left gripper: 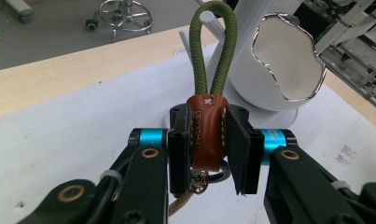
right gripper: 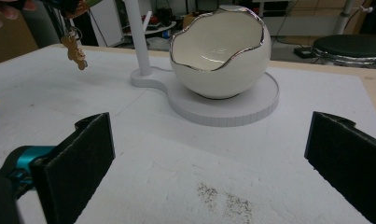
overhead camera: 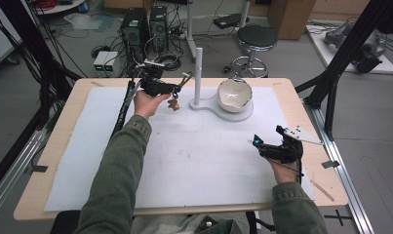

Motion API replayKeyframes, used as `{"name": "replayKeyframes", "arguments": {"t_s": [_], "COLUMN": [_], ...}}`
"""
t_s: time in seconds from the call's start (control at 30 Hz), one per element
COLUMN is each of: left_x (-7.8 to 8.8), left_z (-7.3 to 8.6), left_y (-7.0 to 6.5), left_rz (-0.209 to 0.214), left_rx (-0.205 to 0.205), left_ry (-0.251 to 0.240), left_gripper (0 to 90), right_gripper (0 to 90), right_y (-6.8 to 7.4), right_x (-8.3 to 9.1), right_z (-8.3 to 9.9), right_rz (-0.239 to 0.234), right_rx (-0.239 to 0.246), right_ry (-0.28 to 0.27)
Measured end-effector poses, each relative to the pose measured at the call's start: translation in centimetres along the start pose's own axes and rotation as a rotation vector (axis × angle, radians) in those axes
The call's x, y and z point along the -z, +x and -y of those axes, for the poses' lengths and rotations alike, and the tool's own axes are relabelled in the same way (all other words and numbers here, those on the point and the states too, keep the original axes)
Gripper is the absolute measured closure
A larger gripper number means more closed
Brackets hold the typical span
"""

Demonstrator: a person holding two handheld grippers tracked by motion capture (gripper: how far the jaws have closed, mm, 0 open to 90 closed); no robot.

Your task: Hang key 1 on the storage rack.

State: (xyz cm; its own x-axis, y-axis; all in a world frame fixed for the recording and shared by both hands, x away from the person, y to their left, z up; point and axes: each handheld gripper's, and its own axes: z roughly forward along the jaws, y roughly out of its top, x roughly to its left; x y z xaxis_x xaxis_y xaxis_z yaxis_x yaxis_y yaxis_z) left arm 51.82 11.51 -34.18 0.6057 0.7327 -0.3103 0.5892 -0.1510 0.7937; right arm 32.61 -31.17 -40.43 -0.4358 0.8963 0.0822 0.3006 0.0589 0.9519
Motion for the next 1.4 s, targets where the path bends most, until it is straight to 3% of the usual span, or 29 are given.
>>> {"name": "replayKeyframes", "arguments": {"t_s": [0.3,0.4,0.47,0.7,0.87,0.97,1.03,1.3,1.4], "left_x": [-0.7,-0.8,-0.8,-0.1,0.5,0.8,0.9,1.1,1.2], "left_z": [0.0,-0.1,-0.1,-0.2,-0.4,-0.5,-0.5,-0.5,-0.3], "left_y": [0.0,-0.3,-0.4,0.2,0.3,0.3,0.3,-0.4,-0.5], "left_rz": [0.003,-0.025,-0.015,0.042,0.044,0.054,0.035,-0.049,-0.127], "left_rx": [0.014,-0.020,-0.017,0.015,0.019,0.028,0.010,-0.035,-0.025], "left_ry": [0.024,0.031,0.031,-0.004,-0.020,-0.018,-0.012,0.019,0.022], "left_gripper": [70.9,69.7,68.8,55.8,44.1,42.1,41.1,22.1,8.5], "right_gripper": [0.6,0.6,0.6,0.6,0.6,0.6,0.6,0.6,0.6], "right_y": [0.0,0.0,0.0,0.0,-0.1,0.0,0.0,0.0,-0.1], "right_x": [0.0,0.0,0.0,0.1,0.1,0.2,0.1,0.2,0.2], "right_z": [0.0,0.0,0.0,0.0,0.0,0.0,0.0,0.1,0.1], "right_rz": [0.000,0.000,0.001,0.002,0.004,0.003,0.003,0.004,0.005], "right_rx": [-0.005,-0.006,-0.002,-0.003,-0.006,-0.006,-0.005,-0.008,-0.004], "right_ry": [0.002,0.002,0.002,0.002,0.001,0.000,0.000,0.002,0.001]}}
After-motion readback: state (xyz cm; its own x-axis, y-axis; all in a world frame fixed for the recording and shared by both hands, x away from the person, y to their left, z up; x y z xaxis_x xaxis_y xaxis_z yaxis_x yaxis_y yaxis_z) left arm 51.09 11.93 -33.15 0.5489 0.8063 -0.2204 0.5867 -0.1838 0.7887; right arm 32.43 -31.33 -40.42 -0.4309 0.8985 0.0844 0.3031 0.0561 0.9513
